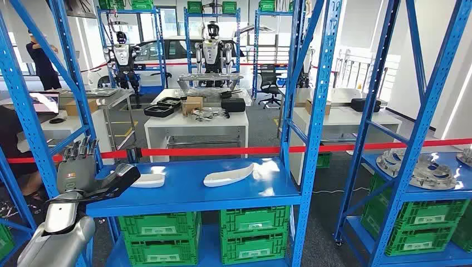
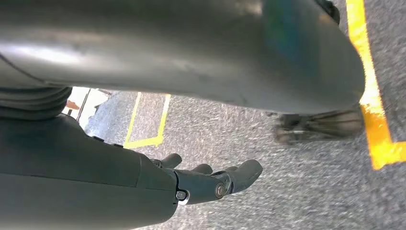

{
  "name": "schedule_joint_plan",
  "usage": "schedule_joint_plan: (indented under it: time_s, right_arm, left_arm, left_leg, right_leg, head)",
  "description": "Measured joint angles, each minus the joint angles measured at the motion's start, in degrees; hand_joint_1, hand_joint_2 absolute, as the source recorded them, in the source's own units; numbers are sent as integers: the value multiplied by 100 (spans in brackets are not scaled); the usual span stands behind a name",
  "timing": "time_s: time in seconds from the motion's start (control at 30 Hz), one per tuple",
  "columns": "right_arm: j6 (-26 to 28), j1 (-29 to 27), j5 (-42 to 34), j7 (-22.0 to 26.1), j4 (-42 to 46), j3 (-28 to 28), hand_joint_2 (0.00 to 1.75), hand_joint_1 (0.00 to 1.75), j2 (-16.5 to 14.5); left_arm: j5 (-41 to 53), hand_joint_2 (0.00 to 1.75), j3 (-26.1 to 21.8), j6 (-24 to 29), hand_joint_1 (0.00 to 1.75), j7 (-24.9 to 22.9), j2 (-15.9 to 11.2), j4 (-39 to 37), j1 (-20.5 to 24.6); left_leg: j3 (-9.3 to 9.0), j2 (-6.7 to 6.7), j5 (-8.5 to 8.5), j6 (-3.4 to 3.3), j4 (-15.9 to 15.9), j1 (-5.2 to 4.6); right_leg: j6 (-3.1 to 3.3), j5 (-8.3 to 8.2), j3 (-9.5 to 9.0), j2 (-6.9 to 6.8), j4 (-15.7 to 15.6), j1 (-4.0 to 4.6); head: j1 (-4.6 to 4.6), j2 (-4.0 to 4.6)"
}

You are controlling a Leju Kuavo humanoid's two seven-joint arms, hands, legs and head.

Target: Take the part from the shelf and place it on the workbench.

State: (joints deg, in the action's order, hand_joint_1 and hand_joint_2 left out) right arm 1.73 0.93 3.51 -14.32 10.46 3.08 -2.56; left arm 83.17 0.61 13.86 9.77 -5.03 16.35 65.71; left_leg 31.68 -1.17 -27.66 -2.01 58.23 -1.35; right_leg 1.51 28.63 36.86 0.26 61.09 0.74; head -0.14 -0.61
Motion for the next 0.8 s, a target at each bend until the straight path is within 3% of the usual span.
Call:
schedule_joint_plan:
  time_s: [0.07, 0.1, 0.2, 0.27, 0.33, 0.4, 0.43, 0.47, 0.5, 0.53, 0.57, 0.6, 0.63, 0.7, 0.77, 0.8]
  right_arm:
    - [-5, -9, -2, 0, -2, 0, 0, 0, 7]
    - [-8, -16, -2, 0, -3, 0, 0, 0, 11]
    - [-10, -2, -3, 2, -3, 0, 0, 0, 13]
    - [-8, 11, -8, 5, -3, 1, 0, 0, 13]
    - [-5, 8, -12, 4, -3, 2, 0, 0, 13]
    - [-3, -3, -14, 1, -3, 2, 0, 0, 13]
    - [-2, -6, -14, 0, -3, 2, 0, 0, 12]
    - [-2, -7, -14, 0, -3, 2, 0, 0, 12]
    - [-1, -10, -14, 0, -4, 2, 0, 0, 11]
    - [-1, -9, -14, 10, -7, 2, 0, 0, 11]
    - [2, -8, -13, 21, -10, 2, 0, 0, 11]
    - [3, -5, -11, 25, -13, 2, 0, 0, 11]
    - [5, 2, -8, 24, -14, 2, 0, 0, 11]
    - [5, 19, -3, 3, -14, 2, 0, 0, 10]
    - [4, 37, 0, 5, -14, 2, 0, 0, 9]
    - [5, 38, 1, 10, -15, 2, 0, 0, 7]
  left_arm:
    - [0, 0, 9, -2, 0, 1, -1, -8, 3]
    - [0, 0, 16, -3, 0, 2, -4, -11, 3]
    - [0, 0, 31, -4, 0, 7, -24, 12, 17]
    - [0, 0, 36, -4, 0, 4, -35, 22, 25]
    - [0, 0, 39, -5, 0, -5, -40, 10, -5]
    - [0, 0, 39, -5, 0, -12, -48, 0, -54]
    - [0, 0, 39, -4, 0, -14, -52, -2, -65]
    - [0, 0, 39, -4, 0, -15, -58, -3, -70]
    - [0, 0, 40, -4, 0, -16, -68, -9, -74]
    - [0, 0, 40, -4, 0, -19, -87, -20, -77]
    - [0, 0, 42, -12, 0, -20, -104, -30, -85]
    - [-1, 0, 44, -15, 0, -22, -124, -34, -96]
    - [-7, 0, 45, -12, 0, -24, -140, -25, -103]
    - [-22, 0, 46, 17, 0, -19, -157, 15, -120]
    - [-32, 0, 46, 46, 0, -17, -168, 28, -151]
    - [-32, 0, 47, 52, 0, -20, -165, 22, -183]
  left_leg:
    - [-33, -33, -61, 33, 1, -7]
    - [-69, -54, -93, 58, 27, -11]
    - [-30, -52, -71, 154, 289, -13]
    - [312, 0, -44, 227, 835, 5]
    - [832, 36, -246, 304, 1459, 54]
    - [1208, 56, -611, 374, 1629, 111]
    - [1275, 68, -684, 402, 1481, 136]
    - [1289, 80, -597, 422, 1212, 157]
    - [1265, 98, -258, 439, 852, 175]
    - [1235, 123, 221, 442, 484, 181]
    - [1202, 142, 621, 423, 217, 176]
    - [1178, 151, 914, 394, 47, 169]
    - [1148, 153, 982, 349, -16, 163]
    - [1012, 126, 846, 255, -37, 171]
    - [805, 110, 688, 183, -66, 171]
    - [696, 101, 591, 156, -75, 164]
  right_leg:
    - [28, -39, -35, 39, -81, 22]
    - [57, -151, -72, 59, -181, 37]
    - [119, -167, -273, 56, -279, 1]
    - [159, -102, -441, 44, -292, -35]
    - [163, 36, -586, 43, -295, -69]
    - [131, 205, -767, 56, -295, -111]
    - [108, 297, -873, 65, -295, -133]
    - [79, 397, -991, 74, -295, -153]
    - [48, 498, -1082, 79, -301, -169]
    - [14, 601, -1175, 83, -301, -176]
    - [-25, 695, -1248, 84, -332, -178]
    - [-67, 750, -1329, 83, -376, -171]
    - [-108, 747, -1400, 82, -397, -163]
    - [-162, 564, -1353, 67, -183, -159]
    - [-158, 362, -935, 43, 508, -158]
    - [-144, 392, -645, 31, 883, -148]
  head:
    - [-3, 0]
    - [-5, 0]
    - [-11, 0]
    - [-21, 0]
    - [-28, 0]
    - [-32, 0]
    - [-34, 0]
    - [-36, 0]
    - [-39, 0]
    - [-43, 1]
    - [-44, 1]
    - [-46, 2]
    - [-44, 2]
    - [-32, 1]
    - [-16, -1]
    - [-9, -1]
